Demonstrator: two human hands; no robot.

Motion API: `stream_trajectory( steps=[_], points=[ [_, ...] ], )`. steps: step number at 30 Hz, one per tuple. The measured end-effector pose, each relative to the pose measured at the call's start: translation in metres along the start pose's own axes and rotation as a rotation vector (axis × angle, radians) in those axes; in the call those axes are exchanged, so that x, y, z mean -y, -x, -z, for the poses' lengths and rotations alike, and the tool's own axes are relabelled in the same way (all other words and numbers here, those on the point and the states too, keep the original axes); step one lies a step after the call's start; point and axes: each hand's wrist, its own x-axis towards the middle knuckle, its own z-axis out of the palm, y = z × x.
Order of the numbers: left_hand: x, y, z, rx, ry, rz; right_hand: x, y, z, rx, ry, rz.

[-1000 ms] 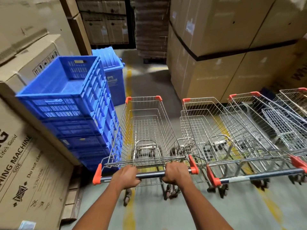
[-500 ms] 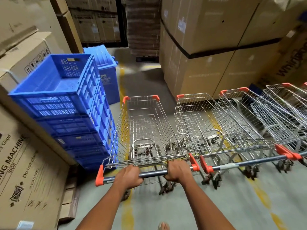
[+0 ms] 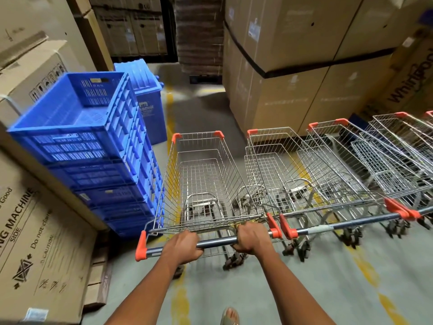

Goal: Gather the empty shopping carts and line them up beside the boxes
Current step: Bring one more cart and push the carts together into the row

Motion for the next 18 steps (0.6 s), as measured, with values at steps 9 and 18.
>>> stream_trajectory(
  steps=[9, 18],
  points=[
    [0.0008, 0.0004, -0.0026, 0.000, 0.019, 0.038, 0.0012, 0.0029, 0.0006, 0.008, 0.039, 0.023],
    [0.0019, 0.0072, 0.0004, -0.018, 0.041, -0.013, 0.0048, 0.0045, -0.0013, -0.007, 0.021, -0.014]
  ],
)
